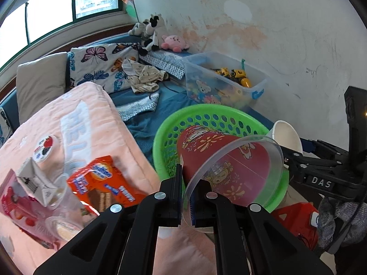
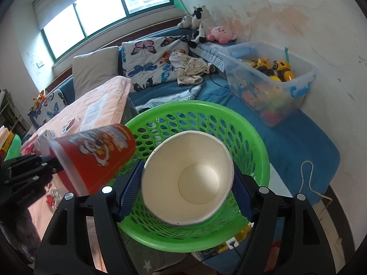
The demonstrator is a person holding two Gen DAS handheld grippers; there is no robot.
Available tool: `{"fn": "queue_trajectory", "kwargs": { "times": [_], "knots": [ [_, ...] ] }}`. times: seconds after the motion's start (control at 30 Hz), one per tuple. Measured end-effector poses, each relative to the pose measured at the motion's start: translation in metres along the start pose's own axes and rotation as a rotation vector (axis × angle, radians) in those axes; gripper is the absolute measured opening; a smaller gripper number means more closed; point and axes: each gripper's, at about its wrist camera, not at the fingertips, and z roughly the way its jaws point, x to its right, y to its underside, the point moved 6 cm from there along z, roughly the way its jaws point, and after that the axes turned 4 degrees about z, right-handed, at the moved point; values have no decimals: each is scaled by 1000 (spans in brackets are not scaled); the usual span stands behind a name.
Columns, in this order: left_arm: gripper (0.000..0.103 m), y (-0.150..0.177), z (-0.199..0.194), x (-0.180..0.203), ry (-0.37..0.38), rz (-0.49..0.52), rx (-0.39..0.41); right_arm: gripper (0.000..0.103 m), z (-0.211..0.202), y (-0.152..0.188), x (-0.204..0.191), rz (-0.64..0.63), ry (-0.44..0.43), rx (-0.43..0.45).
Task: Collect trash
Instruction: 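Carry both cups over the green basket and open both tools, then grasp the pink snack box with the left tool while the right tool approaches the wrapper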
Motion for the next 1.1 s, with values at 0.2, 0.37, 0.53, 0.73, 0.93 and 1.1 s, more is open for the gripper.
{"fn": "queue_trajectory", "kwargs": {
  "times": [0.2, 0.37, 0.53, 0.73, 0.93, 1.1],
  "knots": [
    [15, 2, 8, 6, 22, 6, -17, 77, 2, 2, 6, 8, 18, -2],
    [36, 4, -2, 5, 11, 10, 3, 77, -3, 4, 2, 6, 17, 5],
    [46, 9, -26, -6, -16, 1, 34, 80, -12, 7, -13, -24, -4, 13],
    [53, 22, -60, -31, -78, -33, 70, 82, -24, 17, -42, -58, -47, 23],
    [58, 45, -95, -73, -171, -90, 94, 83, -34, 30, -78, -93, -98, 24],
    [59, 66, -118, -114, -235, -170, 105, 84, -37, 45, -114, -131, -151, 12]
  ]
}}
